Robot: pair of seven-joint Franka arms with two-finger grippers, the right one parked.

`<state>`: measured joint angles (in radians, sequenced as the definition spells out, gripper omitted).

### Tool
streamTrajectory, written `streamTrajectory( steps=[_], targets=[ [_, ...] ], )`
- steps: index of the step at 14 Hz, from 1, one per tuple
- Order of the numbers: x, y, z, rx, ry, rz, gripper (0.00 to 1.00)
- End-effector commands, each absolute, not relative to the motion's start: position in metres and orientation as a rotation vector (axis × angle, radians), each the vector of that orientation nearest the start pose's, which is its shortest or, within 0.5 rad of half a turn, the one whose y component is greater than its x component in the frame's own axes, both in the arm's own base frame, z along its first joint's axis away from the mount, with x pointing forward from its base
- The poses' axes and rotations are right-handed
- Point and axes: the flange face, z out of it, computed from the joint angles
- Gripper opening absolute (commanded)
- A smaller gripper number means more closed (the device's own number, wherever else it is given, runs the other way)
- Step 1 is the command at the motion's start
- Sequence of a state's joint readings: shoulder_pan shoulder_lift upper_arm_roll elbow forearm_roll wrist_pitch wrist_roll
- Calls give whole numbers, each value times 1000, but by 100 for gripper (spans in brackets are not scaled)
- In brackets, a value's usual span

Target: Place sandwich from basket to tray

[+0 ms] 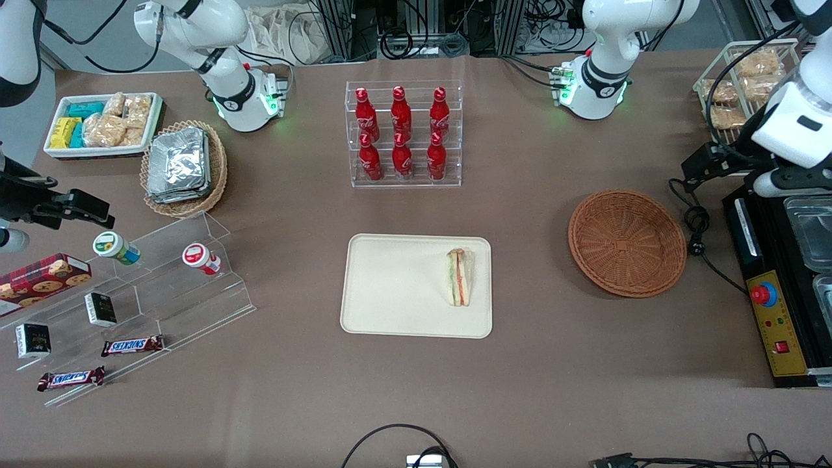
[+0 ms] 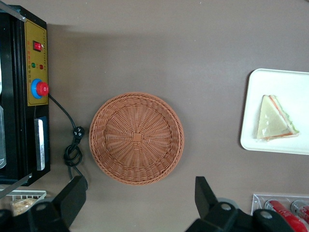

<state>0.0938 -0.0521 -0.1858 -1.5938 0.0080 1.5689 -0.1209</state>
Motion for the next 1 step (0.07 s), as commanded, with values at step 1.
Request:
streamTrajectory(
  steps=[1],
  targets=[
    [528,-48,640,-3140,-24,-10,100]
  ],
)
